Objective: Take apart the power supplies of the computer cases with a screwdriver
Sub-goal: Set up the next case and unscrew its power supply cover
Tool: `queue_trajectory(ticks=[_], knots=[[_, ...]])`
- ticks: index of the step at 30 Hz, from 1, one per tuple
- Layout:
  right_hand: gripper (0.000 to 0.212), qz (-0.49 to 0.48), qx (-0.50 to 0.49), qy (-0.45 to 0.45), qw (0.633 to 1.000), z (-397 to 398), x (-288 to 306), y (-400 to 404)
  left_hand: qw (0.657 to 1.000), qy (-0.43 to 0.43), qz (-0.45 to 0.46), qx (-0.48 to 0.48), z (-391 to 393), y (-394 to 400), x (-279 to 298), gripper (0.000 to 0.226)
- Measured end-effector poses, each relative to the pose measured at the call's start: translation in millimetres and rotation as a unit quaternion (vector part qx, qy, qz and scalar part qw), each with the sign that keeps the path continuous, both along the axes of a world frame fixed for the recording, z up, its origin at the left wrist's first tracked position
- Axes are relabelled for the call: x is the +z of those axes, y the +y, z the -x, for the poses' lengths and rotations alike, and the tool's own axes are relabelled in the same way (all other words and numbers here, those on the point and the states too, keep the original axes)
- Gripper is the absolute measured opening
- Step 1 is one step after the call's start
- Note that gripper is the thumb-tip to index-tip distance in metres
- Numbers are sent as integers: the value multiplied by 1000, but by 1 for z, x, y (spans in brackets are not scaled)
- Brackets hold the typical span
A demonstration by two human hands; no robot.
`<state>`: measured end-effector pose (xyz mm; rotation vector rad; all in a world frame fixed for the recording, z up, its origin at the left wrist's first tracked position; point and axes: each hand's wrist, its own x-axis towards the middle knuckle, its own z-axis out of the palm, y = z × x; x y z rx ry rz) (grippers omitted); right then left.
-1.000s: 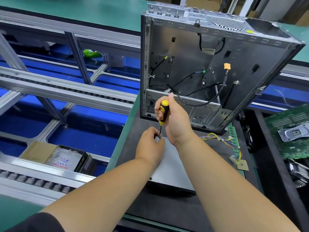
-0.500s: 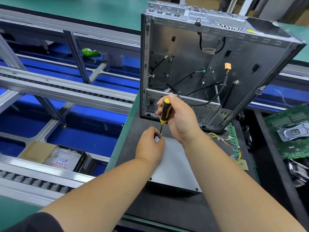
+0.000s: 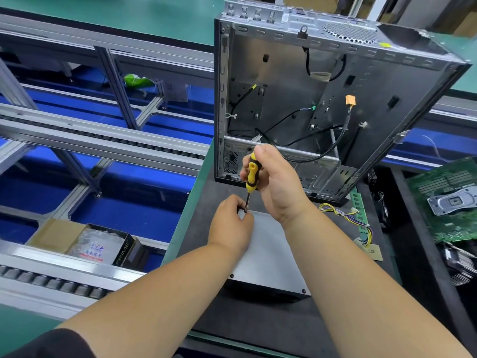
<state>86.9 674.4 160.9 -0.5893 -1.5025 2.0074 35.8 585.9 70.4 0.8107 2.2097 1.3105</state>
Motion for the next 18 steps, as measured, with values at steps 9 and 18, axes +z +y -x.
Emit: queue_trajectory(ticks=[9, 18], knots=[[51, 15, -43, 13, 999, 3, 1, -4, 1000, -2, -3, -2, -2, 1, 2, 21], [16, -22, -41, 12, 999, 1, -2, -2, 1000, -1, -9, -1, 2, -1, 1, 15]])
